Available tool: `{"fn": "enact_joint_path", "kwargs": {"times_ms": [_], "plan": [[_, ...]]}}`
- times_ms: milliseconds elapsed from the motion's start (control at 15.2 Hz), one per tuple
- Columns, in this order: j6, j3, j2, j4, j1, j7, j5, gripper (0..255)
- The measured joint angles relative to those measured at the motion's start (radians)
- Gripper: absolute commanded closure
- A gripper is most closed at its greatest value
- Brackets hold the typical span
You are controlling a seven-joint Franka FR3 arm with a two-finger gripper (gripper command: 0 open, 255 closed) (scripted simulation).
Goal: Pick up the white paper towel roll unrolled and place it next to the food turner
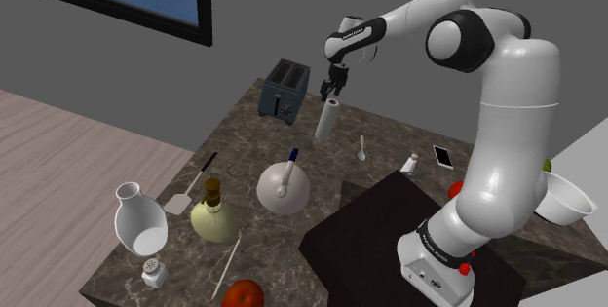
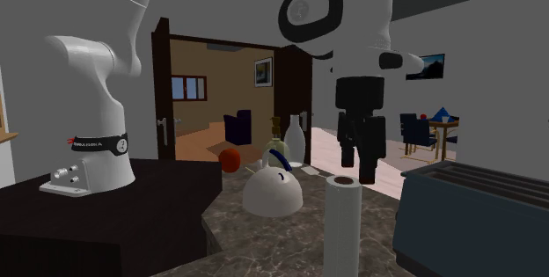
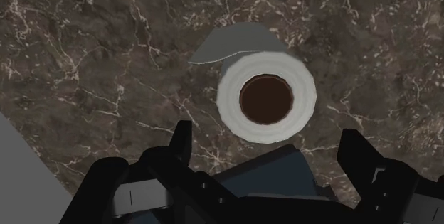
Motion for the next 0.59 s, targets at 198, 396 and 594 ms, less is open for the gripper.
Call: {"fn": "enact_joint_path", "kwargs": {"times_ms": [198,396,594], "plan": [[0.025,0.004,0.033,0.008,-0.005,-0.005,0.007,0],[0.046,0.007,0.052,0.005,-0.007,-0.007,0.011,0],[0.049,0.008,0.054,0.005,-0.007,-0.006,0.011,0]]}}
